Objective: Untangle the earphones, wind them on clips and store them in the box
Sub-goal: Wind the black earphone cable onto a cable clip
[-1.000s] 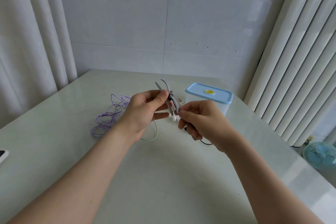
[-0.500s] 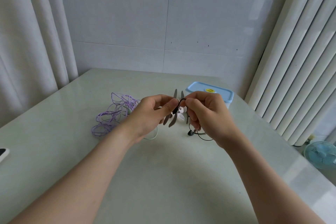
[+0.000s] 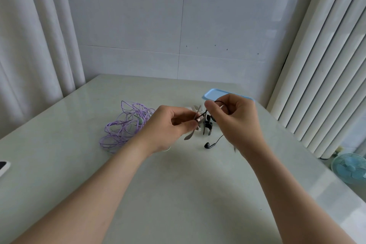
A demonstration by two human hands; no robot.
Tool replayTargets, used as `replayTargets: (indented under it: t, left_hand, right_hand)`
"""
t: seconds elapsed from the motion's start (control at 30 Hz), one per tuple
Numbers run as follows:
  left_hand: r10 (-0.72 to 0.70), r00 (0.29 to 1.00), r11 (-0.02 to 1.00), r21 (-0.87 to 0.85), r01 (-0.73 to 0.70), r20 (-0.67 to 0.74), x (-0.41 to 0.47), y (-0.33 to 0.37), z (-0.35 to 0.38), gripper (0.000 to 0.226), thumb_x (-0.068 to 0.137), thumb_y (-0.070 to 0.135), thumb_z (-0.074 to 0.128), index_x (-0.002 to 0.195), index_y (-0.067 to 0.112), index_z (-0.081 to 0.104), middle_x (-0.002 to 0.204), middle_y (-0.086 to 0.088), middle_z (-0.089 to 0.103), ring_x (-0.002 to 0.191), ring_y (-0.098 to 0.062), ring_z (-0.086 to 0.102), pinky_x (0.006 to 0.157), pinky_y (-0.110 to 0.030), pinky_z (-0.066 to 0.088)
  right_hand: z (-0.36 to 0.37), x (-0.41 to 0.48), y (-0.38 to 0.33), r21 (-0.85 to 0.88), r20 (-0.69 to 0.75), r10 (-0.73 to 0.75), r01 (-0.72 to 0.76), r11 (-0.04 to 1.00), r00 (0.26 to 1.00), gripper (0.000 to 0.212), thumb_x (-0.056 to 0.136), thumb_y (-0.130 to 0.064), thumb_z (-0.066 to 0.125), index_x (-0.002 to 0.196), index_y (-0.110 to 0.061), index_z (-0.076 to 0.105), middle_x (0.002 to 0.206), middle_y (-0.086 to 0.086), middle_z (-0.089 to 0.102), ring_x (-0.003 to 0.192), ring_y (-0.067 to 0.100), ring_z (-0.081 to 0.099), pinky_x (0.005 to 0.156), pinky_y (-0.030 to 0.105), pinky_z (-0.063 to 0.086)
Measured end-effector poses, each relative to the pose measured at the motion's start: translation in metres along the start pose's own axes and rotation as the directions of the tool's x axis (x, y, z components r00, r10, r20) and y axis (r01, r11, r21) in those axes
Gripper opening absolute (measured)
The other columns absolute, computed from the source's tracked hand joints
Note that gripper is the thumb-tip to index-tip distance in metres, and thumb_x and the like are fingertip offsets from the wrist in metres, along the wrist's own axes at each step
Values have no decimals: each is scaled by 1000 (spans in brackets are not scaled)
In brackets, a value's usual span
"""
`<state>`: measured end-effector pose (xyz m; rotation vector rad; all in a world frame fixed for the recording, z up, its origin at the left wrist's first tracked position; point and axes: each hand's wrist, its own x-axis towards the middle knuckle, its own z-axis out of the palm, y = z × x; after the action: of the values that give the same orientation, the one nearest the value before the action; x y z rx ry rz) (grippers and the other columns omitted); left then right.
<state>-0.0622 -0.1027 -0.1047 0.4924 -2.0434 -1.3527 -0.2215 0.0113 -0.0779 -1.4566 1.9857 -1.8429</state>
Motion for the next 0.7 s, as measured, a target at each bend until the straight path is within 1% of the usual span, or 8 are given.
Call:
replayTargets:
  t: [0.07,0.17,0.27,0.33,0.47,0.53,0.6,0.7]
  left_hand:
    - [16,999,1000,10,-17,29,0,-2,0,24,98,11,72,120,18,78,112,6,80,113,-9,73,109,-35,52]
    - [28,998,999,-38,-26,59,-1,0,0,27,98,9,70,124,13,76,113,2,80,107,-11,74,95,-27,54]
    - [39,998,988,-151,-31,53,-1,4,1,26,95,4,72,121,4,75,112,-8,79,100,-19,76,93,-33,60]
    - [39,999,966,-257,-36,6,-1,7,1,29,88,4,76,117,-1,75,109,-15,79,100,-29,77,91,-41,62]
    - [18,991,920,-385,-69,-134,1,9,0,35,80,14,79,111,-2,76,105,-20,78,98,-37,77,87,-43,64]
    - [-15,980,921,-384,-64,-198,1,10,-2,36,80,22,80,109,1,78,102,-18,79,95,-32,78,80,-37,64]
    - [-56,967,944,-329,-30,-249,2,11,-3,31,85,29,80,107,7,79,99,-12,81,92,-25,79,69,-29,60]
    - [-105,934,955,-297,-1,-340,2,11,-2,20,93,29,77,104,13,79,94,-4,82,89,-18,79,64,-28,57]
  right_hand:
    - [-2,3,2,-36,-59,-26,24,999,998,24,90,-30,80,76,-15,68,51,-11,47,48,9,38,52,24,35]
    - [-4,7,8,-93,-114,-34,23,995,993,22,89,-33,82,77,-20,69,49,-9,47,47,10,39,53,27,36]
    - [-3,8,14,-190,-112,-37,15,982,993,21,90,-37,79,78,-22,69,48,-8,46,46,9,40,52,28,35]
    - [-3,7,15,-251,-87,-23,0,968,996,23,92,-38,77,77,-22,69,42,-12,43,46,9,43,50,18,31]
    - [0,3,15,-338,85,32,-1,941,996,33,96,-38,72,69,-20,69,39,-15,44,46,7,45,49,14,34]
    - [2,1,14,-346,209,73,4,938,975,35,97,-39,69,68,-20,70,42,-12,40,44,9,36,45,16,29]
    - [3,-2,11,-306,307,110,-12,952,945,30,99,-33,66,74,-19,74,46,-11,38,44,8,31,46,18,30]
    - [0,-6,3,-241,386,110,-15,970,916,26,100,-25,63,80,-17,78,49,-7,38,43,8,30,45,17,29]
